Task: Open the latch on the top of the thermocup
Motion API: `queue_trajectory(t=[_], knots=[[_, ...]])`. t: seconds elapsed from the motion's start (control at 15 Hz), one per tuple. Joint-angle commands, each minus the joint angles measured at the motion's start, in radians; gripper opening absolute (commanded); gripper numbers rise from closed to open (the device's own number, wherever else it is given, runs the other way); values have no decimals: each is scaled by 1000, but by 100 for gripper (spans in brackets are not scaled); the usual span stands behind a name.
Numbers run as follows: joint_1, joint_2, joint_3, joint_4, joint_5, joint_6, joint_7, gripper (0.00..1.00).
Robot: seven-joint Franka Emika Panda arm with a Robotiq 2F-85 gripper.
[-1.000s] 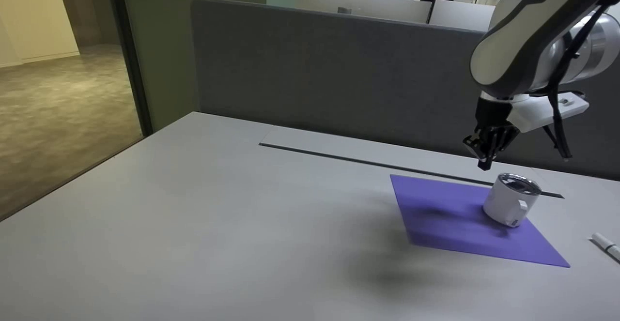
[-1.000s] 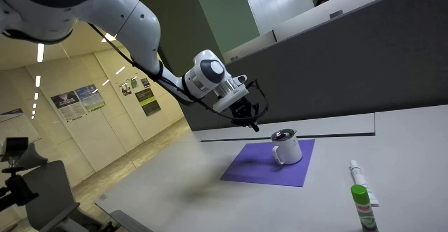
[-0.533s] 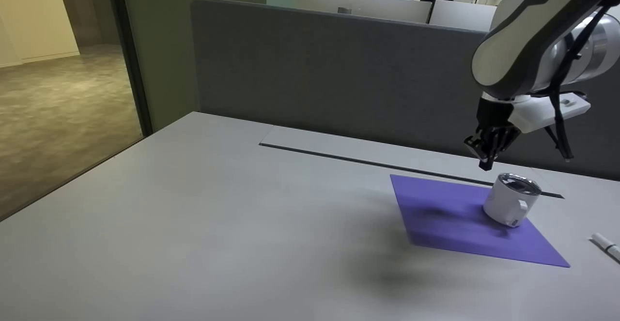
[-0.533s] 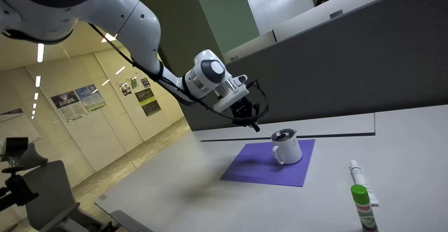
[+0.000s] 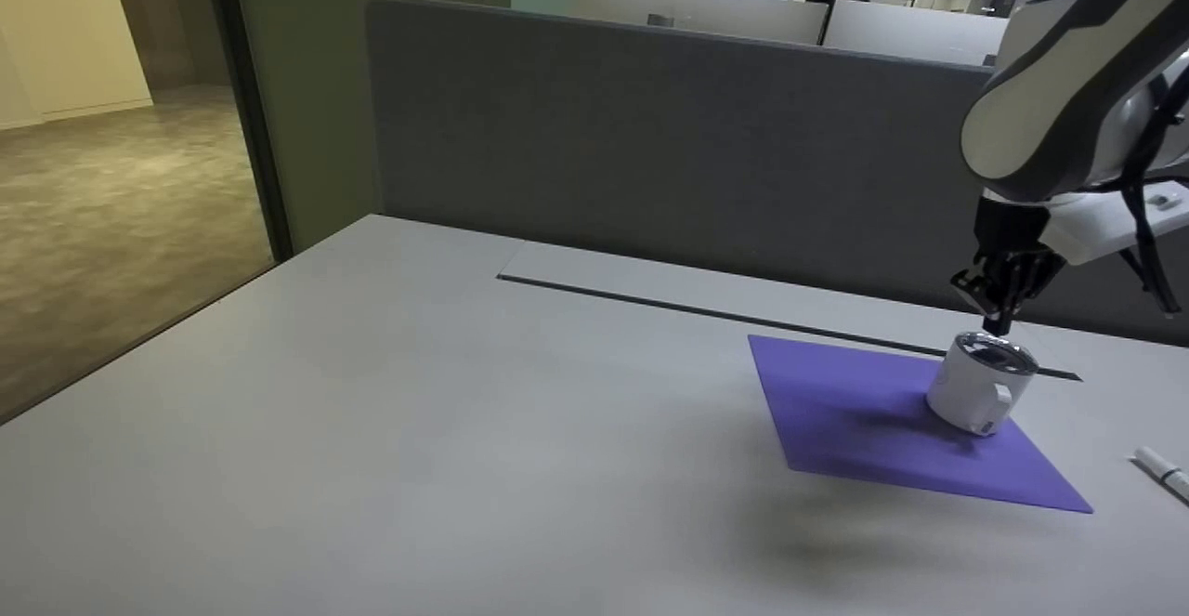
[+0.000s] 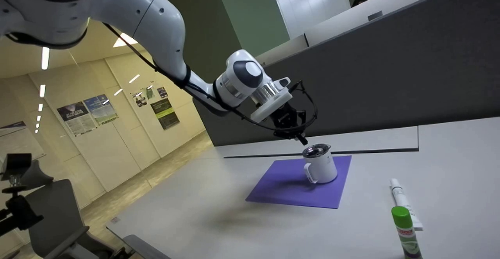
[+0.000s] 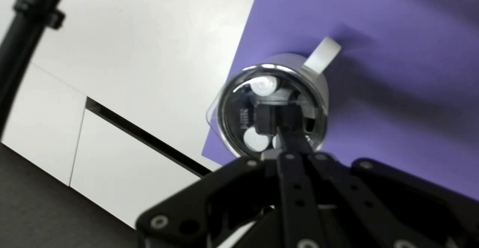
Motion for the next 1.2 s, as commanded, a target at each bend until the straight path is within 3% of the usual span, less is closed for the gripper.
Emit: queue_trajectory(t=[0.0,0.6,1.13], knots=[[-7,43,-27,41,-26,35,30,0],[-18,133,-23,124,7,55,14,0],[-32,160,22,193,84,-105,17,0]])
